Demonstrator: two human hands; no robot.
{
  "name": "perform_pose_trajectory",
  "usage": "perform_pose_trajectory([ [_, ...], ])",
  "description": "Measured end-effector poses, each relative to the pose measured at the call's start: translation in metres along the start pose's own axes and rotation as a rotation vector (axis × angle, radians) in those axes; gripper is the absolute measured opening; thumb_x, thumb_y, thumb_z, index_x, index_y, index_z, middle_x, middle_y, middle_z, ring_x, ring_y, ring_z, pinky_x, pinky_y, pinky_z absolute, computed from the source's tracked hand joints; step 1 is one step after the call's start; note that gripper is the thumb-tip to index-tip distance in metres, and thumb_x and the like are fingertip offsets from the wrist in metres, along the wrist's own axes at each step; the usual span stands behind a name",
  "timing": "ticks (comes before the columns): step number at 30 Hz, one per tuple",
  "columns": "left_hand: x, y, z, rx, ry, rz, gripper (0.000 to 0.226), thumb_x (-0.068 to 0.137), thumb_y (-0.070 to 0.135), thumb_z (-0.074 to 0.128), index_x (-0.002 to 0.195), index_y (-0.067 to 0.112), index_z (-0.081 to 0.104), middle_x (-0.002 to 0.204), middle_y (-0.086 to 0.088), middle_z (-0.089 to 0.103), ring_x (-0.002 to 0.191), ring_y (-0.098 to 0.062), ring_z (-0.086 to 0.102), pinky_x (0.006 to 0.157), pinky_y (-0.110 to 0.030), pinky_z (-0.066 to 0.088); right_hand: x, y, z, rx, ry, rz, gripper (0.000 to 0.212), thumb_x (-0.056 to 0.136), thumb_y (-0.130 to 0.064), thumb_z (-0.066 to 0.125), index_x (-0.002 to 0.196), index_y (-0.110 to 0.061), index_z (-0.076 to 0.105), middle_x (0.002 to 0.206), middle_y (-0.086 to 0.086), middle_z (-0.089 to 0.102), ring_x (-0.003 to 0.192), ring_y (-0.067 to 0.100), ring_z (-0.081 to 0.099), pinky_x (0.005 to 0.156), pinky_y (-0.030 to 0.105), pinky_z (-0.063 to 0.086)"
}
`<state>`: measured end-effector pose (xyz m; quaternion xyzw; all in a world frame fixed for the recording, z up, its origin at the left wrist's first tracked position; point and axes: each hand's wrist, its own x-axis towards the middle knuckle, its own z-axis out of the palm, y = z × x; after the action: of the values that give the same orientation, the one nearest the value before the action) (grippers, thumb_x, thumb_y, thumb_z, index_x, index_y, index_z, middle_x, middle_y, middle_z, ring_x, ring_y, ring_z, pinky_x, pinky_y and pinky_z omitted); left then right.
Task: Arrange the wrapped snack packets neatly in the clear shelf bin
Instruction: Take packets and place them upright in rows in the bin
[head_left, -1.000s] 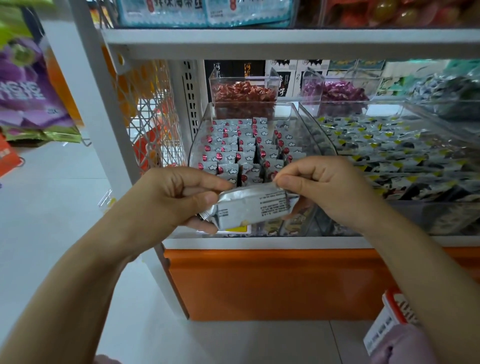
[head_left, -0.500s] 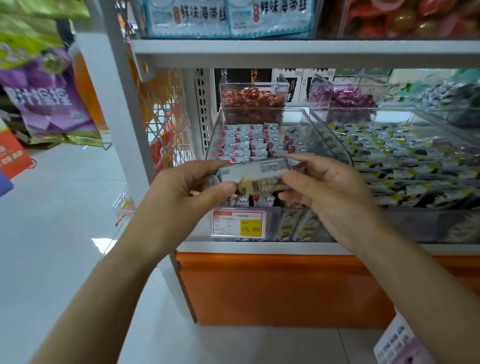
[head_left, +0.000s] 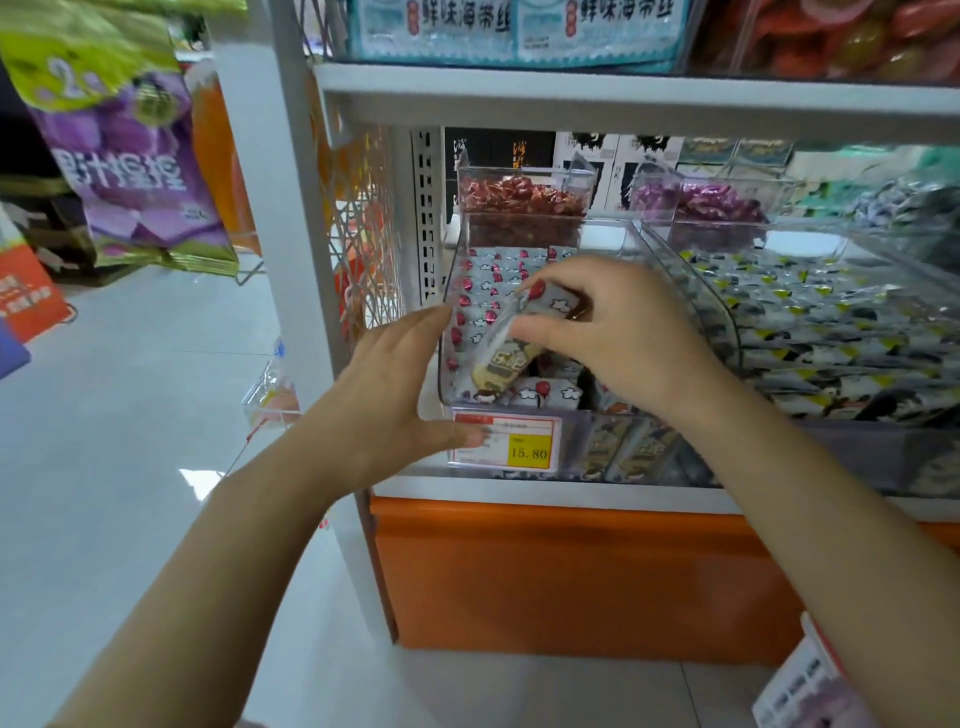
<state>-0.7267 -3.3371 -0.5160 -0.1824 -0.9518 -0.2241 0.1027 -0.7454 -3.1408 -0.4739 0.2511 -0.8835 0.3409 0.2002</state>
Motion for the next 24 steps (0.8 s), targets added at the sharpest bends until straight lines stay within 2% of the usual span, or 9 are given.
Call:
perform_pose_trajectory([
  [2,0.000,0.002,0.001,-0.050,-0.013,-0.008,0.111,0.065,0.051,0.073,0.150,0.025,0.007,0.156,0.003,0.018,0.141,-0.018,0.014,0.112,-0.037,0.016,0.002,-0.003,0.009,-0.067,-0.046,-0.021,0.031,0.079,-0.036,0.069,0.100,-0.013,0.068,0.093,0.000,0.058,0.079,0.010,0.050,0.068,0.005,0.036],
  [3,0.000,0.002,0.001,-0.083,-0.021,-0.014,0.112,0.065,0.050,0.074,0.150,0.026,0.004,0.156,0.004,0.017,0.141,-0.018,0.014,0.112,-0.038,0.016,0.002,-0.004,0.016,-0.085,-0.046,-0.028,0.034,0.078,-0.036,0.070,0.103,-0.014,0.067,0.092,-0.004,0.053,0.076,0.005,0.046,0.067,0.002,0.033],
  [6,0.001,0.000,0.004,-0.154,-0.025,-0.013,0.115,0.066,0.048,0.075,0.149,0.031,-0.003,0.155,0.005,0.016,0.140,-0.015,0.015,0.107,-0.030,0.016,-0.001,-0.005,0.037,-0.135,0.001,-0.035,0.034,0.076,-0.037,0.073,0.099,-0.014,0.065,0.080,-0.016,0.044,0.070,0.000,0.038,0.059,0.012,0.027],
  [9,0.000,-0.002,0.005,-0.153,-0.042,-0.012,0.114,0.066,0.050,0.073,0.149,0.028,-0.003,0.155,0.003,0.016,0.140,-0.013,0.015,0.104,-0.025,0.014,-0.003,-0.003,0.046,-0.318,-0.097,-0.131,0.030,0.081,-0.044,0.066,0.094,-0.017,0.067,0.082,-0.013,0.048,0.083,0.008,0.034,0.063,0.027,0.017],
  [12,-0.001,-0.003,0.005,-0.143,-0.054,-0.022,0.114,0.066,0.052,0.071,0.149,0.027,-0.002,0.155,0.004,0.017,0.140,-0.013,0.015,0.104,-0.023,0.015,-0.003,0.001,0.045,-0.399,-0.248,-0.217,0.027,0.091,-0.042,0.052,0.096,-0.024,0.072,0.089,-0.014,0.046,0.089,0.009,0.029,0.072,0.029,0.023],
  [15,-0.001,-0.002,0.003,-0.141,-0.062,-0.035,0.114,0.064,0.055,0.069,0.149,0.029,-0.003,0.155,0.005,0.017,0.140,-0.013,0.015,0.108,-0.029,0.017,0.009,0.004,0.036,-0.201,-0.216,-0.118,0.024,0.093,-0.031,0.051,0.094,-0.019,0.072,0.092,-0.008,0.048,0.094,0.011,0.037,0.080,0.031,0.031],
  [18,-0.001,-0.001,0.002,-0.136,-0.069,-0.053,0.114,0.063,0.057,0.067,0.149,0.031,-0.004,0.156,0.005,0.016,0.141,-0.015,0.014,0.110,-0.033,0.018,0.025,0.009,0.029,-0.177,-0.122,-0.041,0.019,0.092,-0.025,0.055,0.102,-0.022,0.071,0.094,-0.006,0.049,0.098,0.013,0.040,0.077,0.026,0.028],
  [22,0.001,0.002,0.000,-0.142,-0.069,-0.060,0.113,0.058,0.063,0.059,0.149,0.031,0.000,0.155,0.003,0.019,0.141,-0.017,0.018,0.113,-0.039,0.023,0.030,0.008,0.039,-0.372,-0.248,-0.091,0.022,0.082,-0.044,0.065,0.092,-0.026,0.073,0.082,-0.012,0.043,0.094,0.014,0.035,0.072,0.031,0.030],
  [24,0.002,0.003,-0.003,-0.149,-0.052,-0.063,0.112,0.056,0.065,0.057,0.149,0.029,0.005,0.154,0.002,0.022,0.140,-0.018,0.022,0.112,-0.044,0.029,0.030,0.007,0.046,-0.396,-0.255,-0.140,0.018,0.082,-0.040,0.067,0.087,-0.024,0.073,0.080,-0.012,0.043,0.090,0.013,0.032,0.071,0.032,0.031],
])
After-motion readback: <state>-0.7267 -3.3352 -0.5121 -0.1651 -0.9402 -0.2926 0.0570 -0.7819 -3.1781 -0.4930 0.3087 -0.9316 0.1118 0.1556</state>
